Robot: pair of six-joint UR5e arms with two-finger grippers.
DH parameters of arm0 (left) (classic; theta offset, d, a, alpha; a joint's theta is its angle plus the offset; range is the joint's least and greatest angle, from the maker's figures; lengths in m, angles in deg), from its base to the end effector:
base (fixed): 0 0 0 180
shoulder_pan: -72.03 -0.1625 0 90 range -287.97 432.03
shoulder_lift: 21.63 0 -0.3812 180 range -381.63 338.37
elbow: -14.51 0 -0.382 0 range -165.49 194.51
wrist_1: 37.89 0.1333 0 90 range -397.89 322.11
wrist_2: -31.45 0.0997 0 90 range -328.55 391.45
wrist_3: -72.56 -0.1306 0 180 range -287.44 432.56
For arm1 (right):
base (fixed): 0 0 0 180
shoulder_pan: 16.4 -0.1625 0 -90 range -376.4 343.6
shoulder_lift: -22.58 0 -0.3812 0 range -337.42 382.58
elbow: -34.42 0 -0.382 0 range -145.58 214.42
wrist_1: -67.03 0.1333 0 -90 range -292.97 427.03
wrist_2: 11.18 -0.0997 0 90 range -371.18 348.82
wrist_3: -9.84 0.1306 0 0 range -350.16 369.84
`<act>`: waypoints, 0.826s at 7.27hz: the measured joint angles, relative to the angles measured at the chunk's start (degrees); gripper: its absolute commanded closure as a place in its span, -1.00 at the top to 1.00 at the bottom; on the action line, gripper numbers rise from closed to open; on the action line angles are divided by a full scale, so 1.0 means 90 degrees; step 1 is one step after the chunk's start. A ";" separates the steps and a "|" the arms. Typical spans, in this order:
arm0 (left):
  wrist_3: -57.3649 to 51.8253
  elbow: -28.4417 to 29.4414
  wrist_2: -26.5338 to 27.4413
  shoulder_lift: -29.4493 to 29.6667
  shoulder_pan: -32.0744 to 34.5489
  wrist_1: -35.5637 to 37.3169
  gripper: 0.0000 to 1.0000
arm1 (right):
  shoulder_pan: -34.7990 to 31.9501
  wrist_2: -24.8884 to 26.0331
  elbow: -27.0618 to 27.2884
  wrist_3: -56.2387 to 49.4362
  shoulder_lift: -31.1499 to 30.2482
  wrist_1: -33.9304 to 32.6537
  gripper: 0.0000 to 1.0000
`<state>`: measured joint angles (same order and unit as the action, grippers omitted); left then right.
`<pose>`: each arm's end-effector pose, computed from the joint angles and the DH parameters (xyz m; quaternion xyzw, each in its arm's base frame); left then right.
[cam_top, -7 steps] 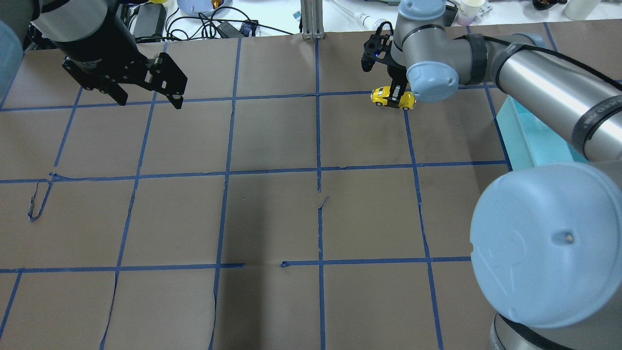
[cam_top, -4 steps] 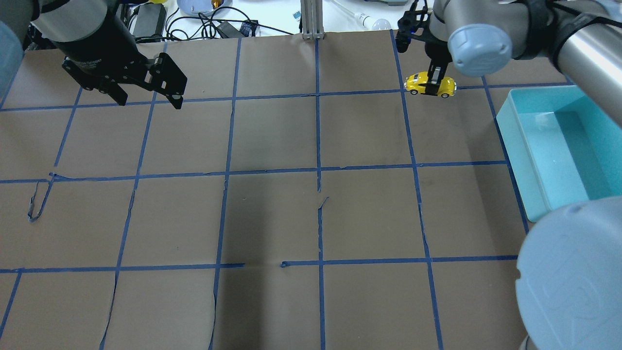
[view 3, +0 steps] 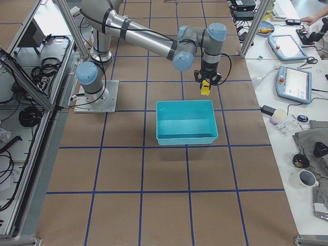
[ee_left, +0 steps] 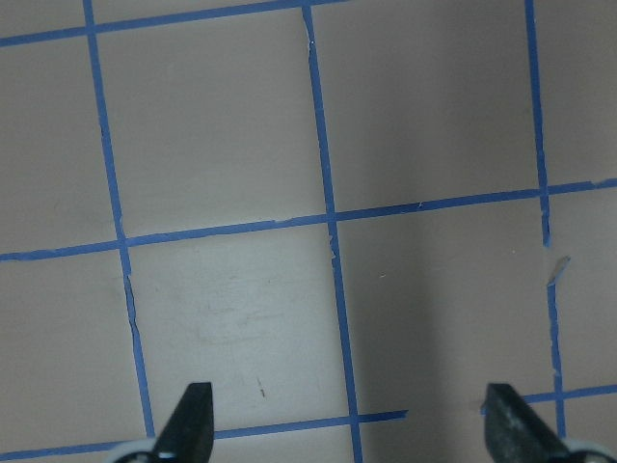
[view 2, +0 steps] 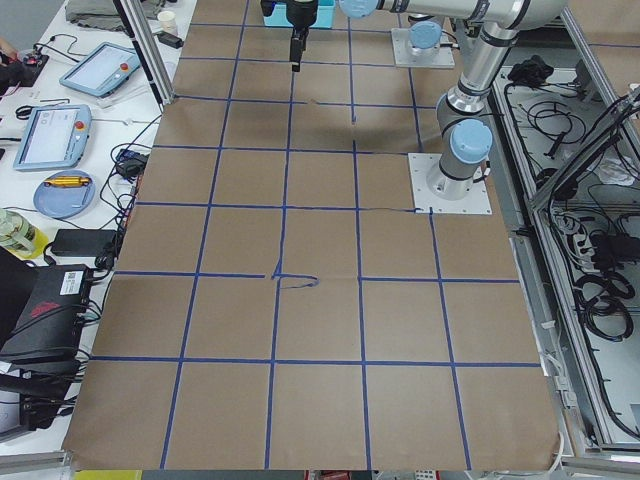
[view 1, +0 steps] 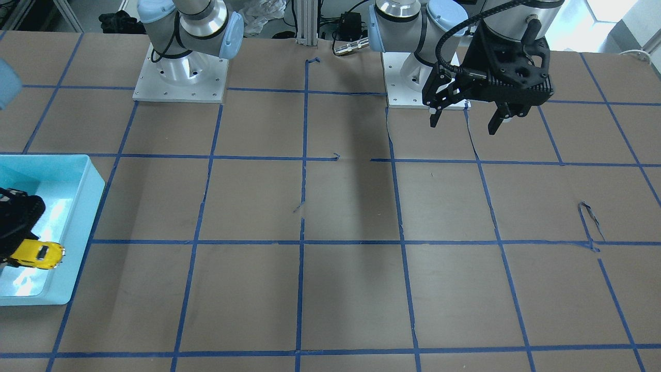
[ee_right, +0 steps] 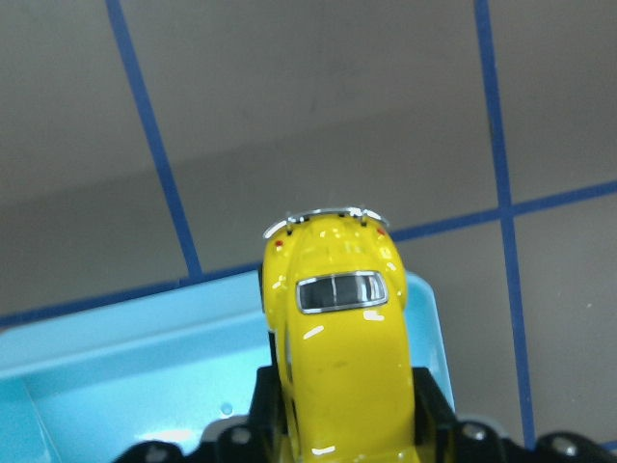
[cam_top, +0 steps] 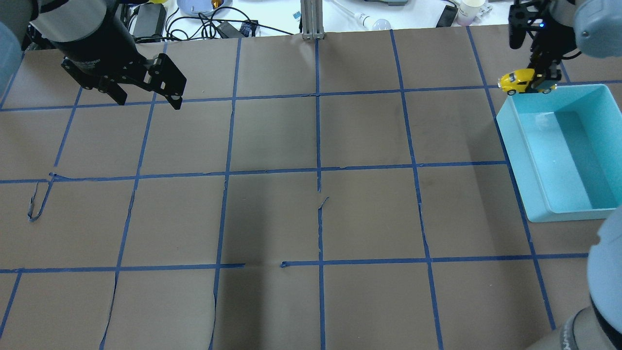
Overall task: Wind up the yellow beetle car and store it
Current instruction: 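Carry the car with the right gripper into the light-blue bin, then open the right gripper to drop the car in the bin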
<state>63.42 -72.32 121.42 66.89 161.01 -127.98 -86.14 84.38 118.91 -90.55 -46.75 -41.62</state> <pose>-0.1248 -0.4830 0.4523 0.0708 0.9967 -0.0396 0.0033 -0.0983 -0.6147 0.2956 0.6415 -0.7650 -0.0271 0.0504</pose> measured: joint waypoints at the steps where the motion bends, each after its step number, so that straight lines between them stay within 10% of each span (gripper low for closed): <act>1: -0.0061 0.0000 -0.0011 -0.0001 -0.0001 0.0000 1.00 | 0.0379 -0.0044 0.0136 -0.0713 0.0007 -0.0071 -1.00; 6: -0.0126 0.0003 -0.0011 -0.0008 -0.0038 0.0000 1.00 | 0.1085 -0.0111 0.1436 -0.2336 0.0067 -0.1281 -1.00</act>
<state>62.29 -72.30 121.32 66.82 160.67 -127.97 -76.38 83.39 131.84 -111.57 -46.15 -53.15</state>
